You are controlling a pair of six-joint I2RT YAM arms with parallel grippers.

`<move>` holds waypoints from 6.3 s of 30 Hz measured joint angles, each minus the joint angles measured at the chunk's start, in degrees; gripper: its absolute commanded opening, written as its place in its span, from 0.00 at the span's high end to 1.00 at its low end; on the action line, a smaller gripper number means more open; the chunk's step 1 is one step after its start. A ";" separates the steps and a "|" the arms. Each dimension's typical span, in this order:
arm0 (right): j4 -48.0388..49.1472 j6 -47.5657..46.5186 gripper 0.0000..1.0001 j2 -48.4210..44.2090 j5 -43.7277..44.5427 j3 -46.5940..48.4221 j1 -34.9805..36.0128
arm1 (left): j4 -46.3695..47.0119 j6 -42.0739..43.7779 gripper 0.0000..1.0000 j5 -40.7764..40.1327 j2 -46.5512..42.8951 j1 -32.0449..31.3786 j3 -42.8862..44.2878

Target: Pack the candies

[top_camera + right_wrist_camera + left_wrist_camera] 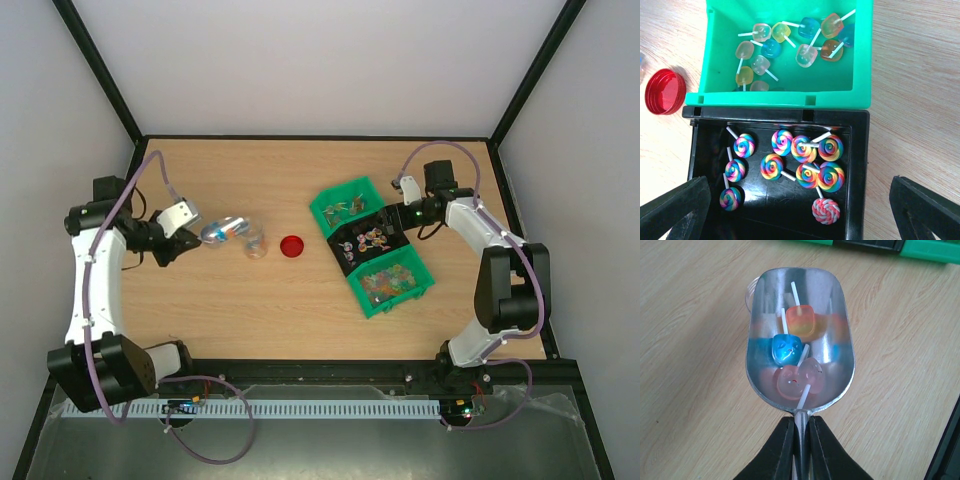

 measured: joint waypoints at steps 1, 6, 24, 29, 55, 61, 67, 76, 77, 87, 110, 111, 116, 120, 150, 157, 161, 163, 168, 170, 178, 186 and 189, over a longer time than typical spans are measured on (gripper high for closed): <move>0.00 0.02 0.01 0.00 -0.07 0.00 0.00 | -0.11 0.22 0.98 -0.24 0.00 0.00 0.00; 0.00 0.00 0.01 0.00 -0.22 0.00 0.00 | -0.48 0.57 0.98 -2.40 0.94 -0.61 0.00; -0.02 -0.02 0.02 0.00 -0.33 -0.02 0.00 | 2.03 -4.28 0.98 -11.50 4.94 -7.96 1.05; -0.02 -0.20 0.01 0.00 -0.33 -0.02 0.00 | 2.40 -5.66 0.98 -12.61 6.36 -8.33 2.82; -0.52 -0.39 0.01 0.00 -0.63 -0.02 0.00 | 1.92 -7.37 0.98 -19.65 9.70 -13.09 7.85; -0.66 -0.39 0.02 0.00 -0.68 -0.02 0.00 | 1.36 -7.45 0.98 -20.74 10.49 -13.73 8.52; -0.68 -0.42 0.01 0.00 -0.68 -0.02 0.00 | 0.92 -7.45 0.98 -21.68 10.64 -14.10 9.35; -0.68 -0.42 0.01 0.00 -0.70 -0.02 0.00 | 0.42 -7.43 0.98 -22.82 10.97 -14.60 10.64; -0.70 -0.42 0.01 0.00 -0.70 -0.02 0.00 | 0.39 -7.43 0.98 -22.97 10.97 -14.69 10.71; -0.72 -0.44 0.01 0.00 -0.70 -0.02 0.00 | -0.39 -7.43 0.98 -24.46 10.97 -15.61 11.34; -2.84 -0.87 0.03 -0.13 2.54 -0.02 -0.96 | 0.13 -19.82 0.98 -21.40 12.55 -30.29 24.39; -3.28 -0.96 0.04 -0.31 2.56 -0.02 -1.33 | 1.09 -21.40 0.98 -21.64 12.57 -31.74 24.28; -3.91 -0.50 0.12 -0.55 2.32 1.16 -2.23 | 4.76 -28.44 0.98 -24.79 15.89 -39.06 25.81; -3.72 0.37 0.20 1.31 1.70 4.26 -1.49 | 5.25 -33.31 0.98 -28.55 25.62 -43.34 32.92; 0.26 3.04 0.58 8.87 12.07 3.54 5.46 | 1.51 -42.66 0.98 -40.63 50.03 -52.13 51.58; 0.74 3.28 0.84 9.44 17.25 3.54 8.33 | 3.48 -44.09 0.98 -38.62 46.73 -50.64 51.58; 1.03 3.41 0.95 9.44 17.57 3.54 8.37 | 4.94 -44.78 0.98 -37.18 44.00 -48.85 51.17; 1.01 2.84 0.99 9.53 17.18 3.54 8.33 | 5.90 -45.13 0.98 -36.68 42.49 -48.11 50.38; 0.83 3.74 0.99 10.25 13.22 4.02 6.88 | 7.08 -45.88 0.98 -35.15 40.09 -46.56 47.95; 0.42 3.98 0.99 10.73 10.21 4.37 5.44 | 7.41 -46.12 0.98 -33.90 39.74 -45.88 47.45; -2.01 6.34 0.99 13.88 -4.22 5.88 -3.82 | 9.01 -46.93 0.98 -29.49 38.21 -44.39 47.01; -3.34 8.02 0.99 15.04 -17.00 6.34 -7.80 | 10.80 -47.34 0.98 -26.18 36.15 -43.71 46.66; -3.65 8.31 0.99 15.19 -21.33 6.34 -8.13 | 11.30 -47.45 0.98 -25.27 35.78 -43.50 46.56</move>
